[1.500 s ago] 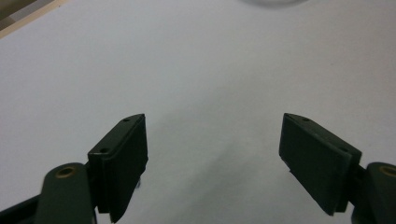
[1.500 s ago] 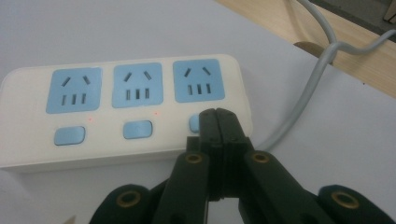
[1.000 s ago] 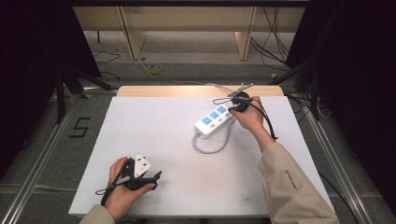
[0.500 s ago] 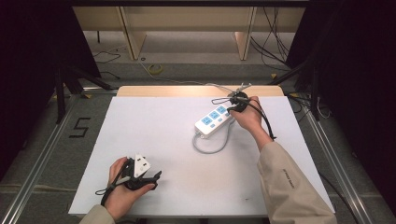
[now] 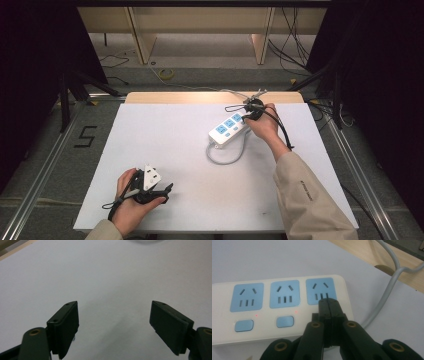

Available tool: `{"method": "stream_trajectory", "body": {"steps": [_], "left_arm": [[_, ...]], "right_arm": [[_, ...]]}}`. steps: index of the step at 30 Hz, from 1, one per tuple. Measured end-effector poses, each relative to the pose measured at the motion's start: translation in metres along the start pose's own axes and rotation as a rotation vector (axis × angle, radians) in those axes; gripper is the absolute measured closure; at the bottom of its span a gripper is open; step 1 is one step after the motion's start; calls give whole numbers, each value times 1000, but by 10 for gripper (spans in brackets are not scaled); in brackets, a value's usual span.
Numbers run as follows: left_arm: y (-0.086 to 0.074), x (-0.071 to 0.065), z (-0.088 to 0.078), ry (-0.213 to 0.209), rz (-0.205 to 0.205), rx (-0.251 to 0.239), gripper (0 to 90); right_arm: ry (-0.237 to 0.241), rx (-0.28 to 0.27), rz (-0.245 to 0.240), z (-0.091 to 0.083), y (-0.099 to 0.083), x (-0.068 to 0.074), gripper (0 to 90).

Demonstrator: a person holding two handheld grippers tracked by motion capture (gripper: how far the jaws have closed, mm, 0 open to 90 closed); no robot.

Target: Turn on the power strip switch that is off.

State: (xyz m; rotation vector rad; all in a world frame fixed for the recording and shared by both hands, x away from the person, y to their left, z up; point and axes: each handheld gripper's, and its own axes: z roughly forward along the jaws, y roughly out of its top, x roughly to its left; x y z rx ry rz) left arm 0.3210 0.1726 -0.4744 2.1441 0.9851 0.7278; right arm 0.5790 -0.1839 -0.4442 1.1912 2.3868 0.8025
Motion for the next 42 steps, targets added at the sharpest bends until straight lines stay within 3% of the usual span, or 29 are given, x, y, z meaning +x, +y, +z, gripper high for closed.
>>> {"method": "stream_trajectory", "body": {"steps": [42], "left_arm": [[0,-1,1,-3,-3,-4,235]], "right_arm": [[-32,49,-36,4,5,2,900]]}}
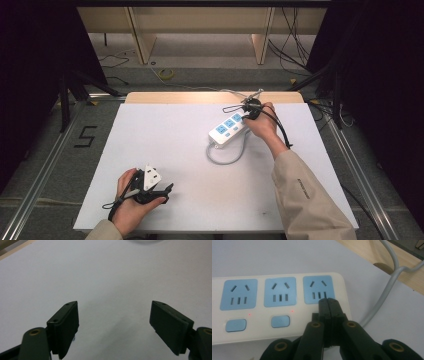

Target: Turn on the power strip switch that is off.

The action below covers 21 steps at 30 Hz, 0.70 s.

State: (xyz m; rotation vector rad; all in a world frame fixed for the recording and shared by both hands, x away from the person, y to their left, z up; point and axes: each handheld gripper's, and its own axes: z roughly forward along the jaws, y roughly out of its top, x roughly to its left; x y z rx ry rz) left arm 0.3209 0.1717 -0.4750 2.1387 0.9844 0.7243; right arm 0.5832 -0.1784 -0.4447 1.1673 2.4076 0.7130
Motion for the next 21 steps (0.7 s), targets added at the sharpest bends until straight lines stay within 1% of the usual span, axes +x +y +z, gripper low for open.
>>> {"method": "stream_trajectory", "body": {"steps": [6,21], "left_arm": [[0,0,0,-1,1,0,235],[0,0,0,-3,7,4,235]], "right_arm": [[-10,16,-5,1,2,1,900],[-8,22,-1,2,2,0,900]]}}
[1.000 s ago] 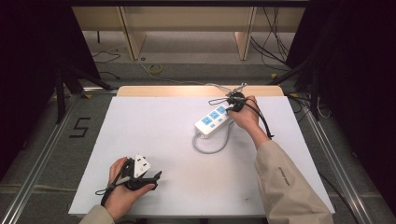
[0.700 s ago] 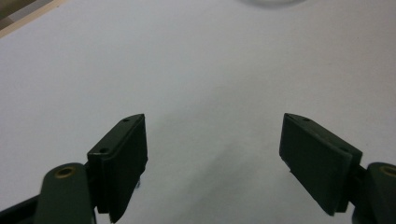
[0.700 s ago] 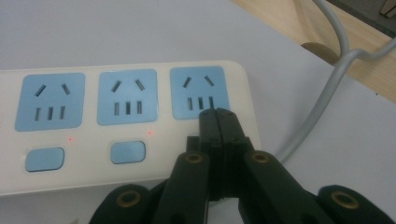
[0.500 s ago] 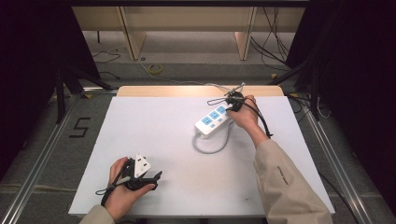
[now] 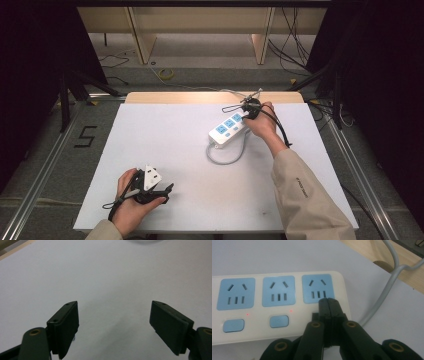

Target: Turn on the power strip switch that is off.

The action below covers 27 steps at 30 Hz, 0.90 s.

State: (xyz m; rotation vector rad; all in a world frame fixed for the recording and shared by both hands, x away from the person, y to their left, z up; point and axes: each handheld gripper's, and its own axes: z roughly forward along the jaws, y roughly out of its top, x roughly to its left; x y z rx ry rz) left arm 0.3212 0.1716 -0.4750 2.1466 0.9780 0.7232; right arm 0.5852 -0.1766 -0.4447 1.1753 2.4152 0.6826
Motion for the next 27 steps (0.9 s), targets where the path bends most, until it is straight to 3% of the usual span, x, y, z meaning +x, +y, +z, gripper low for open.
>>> {"method": "stream_trajectory", "body": {"steps": [27], "left_arm": [[1,-1,0,-1,3,1,235]], "right_arm": [[-14,25,-9,1,3,2,900]]}}
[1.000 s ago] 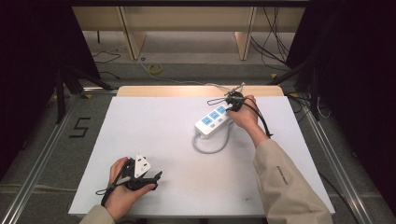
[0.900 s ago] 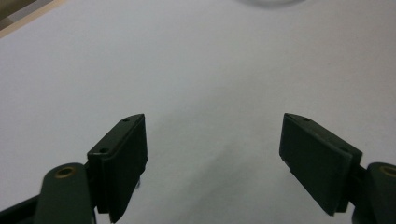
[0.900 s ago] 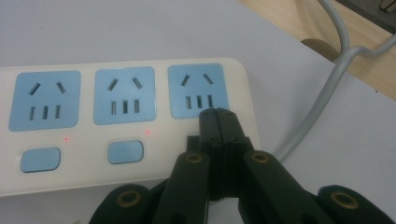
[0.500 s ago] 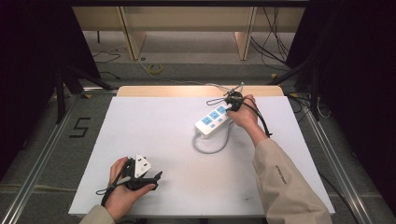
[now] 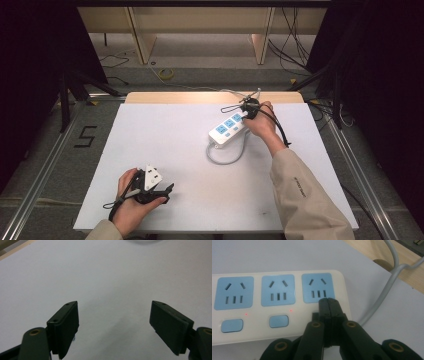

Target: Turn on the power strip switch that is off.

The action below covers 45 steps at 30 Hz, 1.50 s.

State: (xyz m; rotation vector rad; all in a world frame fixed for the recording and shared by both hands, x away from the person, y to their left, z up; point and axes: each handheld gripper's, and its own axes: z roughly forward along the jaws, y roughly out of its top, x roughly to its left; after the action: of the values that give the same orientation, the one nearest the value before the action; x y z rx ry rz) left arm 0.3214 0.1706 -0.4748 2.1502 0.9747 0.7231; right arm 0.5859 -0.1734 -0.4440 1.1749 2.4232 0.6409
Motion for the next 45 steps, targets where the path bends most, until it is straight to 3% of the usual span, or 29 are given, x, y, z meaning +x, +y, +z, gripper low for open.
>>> {"method": "stream_trajectory", "body": {"steps": [45], "left_arm": [[0,0,0,1,3,-4,235]], "right_arm": [[-32,25,-17,2,4,5,900]]}}
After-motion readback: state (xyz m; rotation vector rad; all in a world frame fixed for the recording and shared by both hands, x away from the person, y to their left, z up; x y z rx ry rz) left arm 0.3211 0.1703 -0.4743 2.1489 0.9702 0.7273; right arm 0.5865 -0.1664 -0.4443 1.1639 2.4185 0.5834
